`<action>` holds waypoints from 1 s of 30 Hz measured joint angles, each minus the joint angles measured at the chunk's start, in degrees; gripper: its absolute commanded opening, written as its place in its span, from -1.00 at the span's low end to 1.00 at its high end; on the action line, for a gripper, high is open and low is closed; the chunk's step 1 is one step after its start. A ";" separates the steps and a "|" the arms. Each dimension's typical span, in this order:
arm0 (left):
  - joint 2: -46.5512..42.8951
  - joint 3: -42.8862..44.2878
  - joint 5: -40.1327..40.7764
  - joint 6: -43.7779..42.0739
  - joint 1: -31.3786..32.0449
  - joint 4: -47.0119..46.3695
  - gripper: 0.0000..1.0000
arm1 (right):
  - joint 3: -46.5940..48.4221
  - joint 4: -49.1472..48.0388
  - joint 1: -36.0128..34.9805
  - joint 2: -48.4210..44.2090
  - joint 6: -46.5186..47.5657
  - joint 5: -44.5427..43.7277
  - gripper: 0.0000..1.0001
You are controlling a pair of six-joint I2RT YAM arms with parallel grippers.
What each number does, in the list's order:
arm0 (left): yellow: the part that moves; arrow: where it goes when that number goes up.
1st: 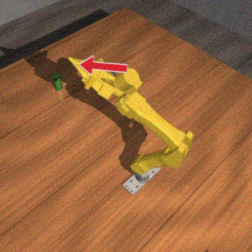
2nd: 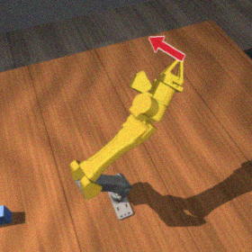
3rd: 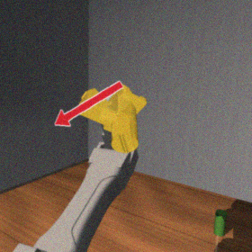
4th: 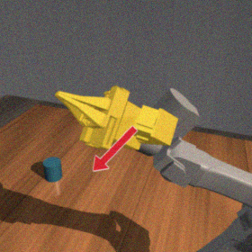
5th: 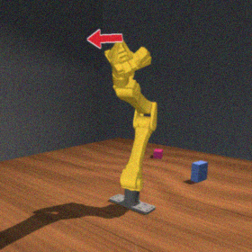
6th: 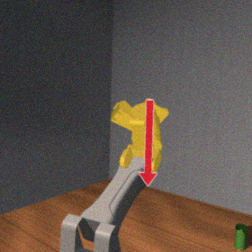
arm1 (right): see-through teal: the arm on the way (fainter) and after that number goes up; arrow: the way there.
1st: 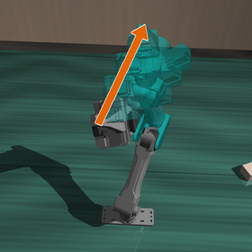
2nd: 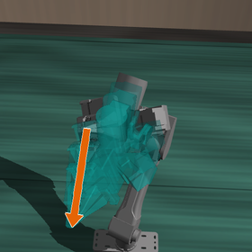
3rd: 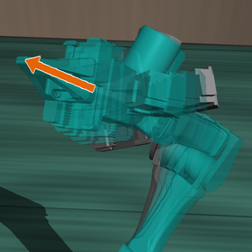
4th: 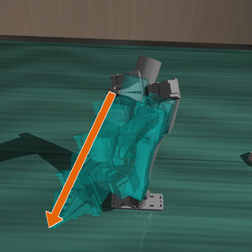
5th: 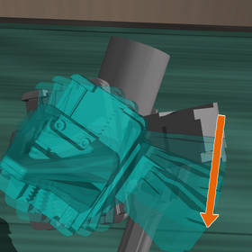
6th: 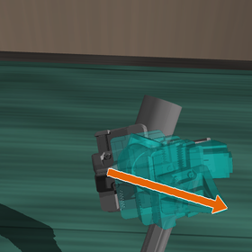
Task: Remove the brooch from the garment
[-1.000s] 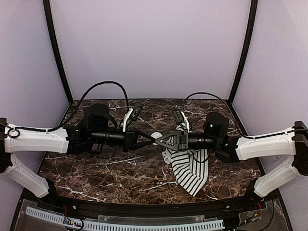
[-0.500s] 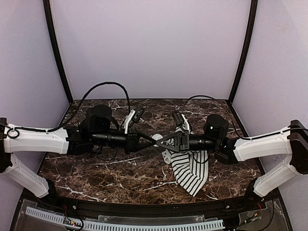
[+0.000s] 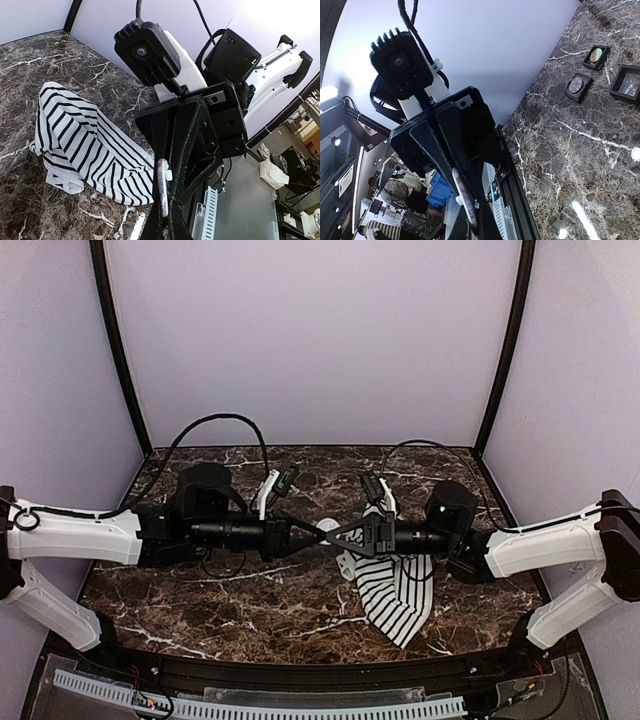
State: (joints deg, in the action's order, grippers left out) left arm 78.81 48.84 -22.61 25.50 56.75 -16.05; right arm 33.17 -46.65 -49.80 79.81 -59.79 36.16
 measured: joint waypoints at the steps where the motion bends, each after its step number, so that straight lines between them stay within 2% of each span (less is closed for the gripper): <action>1: -0.04 -0.44 -0.02 0.59 -0.02 -0.87 -0.98 | -0.02 -0.09 0.00 0.00 -0.09 0.00 -1.00; 16: -0.22 -2.82 -0.31 5.88 -0.74 -5.86 -0.98 | 0.33 -0.48 -0.02 0.02 0.15 0.17 -0.98; 20: -0.74 -2.78 -1.03 6.03 -0.90 -5.77 -0.98 | 1.29 0.02 0.00 0.02 2.08 1.53 -0.77; 26: -3.63 -2.75 -1.51 5.29 -4.28 -2.58 -0.99 | 1.88 4.79 5.55 -2.08 6.73 3.32 -0.26; 30: -3.61 -2.62 -1.51 4.85 -4.37 -1.01 -0.98 | 2.29 7.10 5.68 -5.40 9.90 5.73 -0.10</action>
State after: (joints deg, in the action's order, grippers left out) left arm 75.20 46.22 -24.12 30.35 52.38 -17.06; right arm 35.46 -39.55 -44.12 74.41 -49.89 41.89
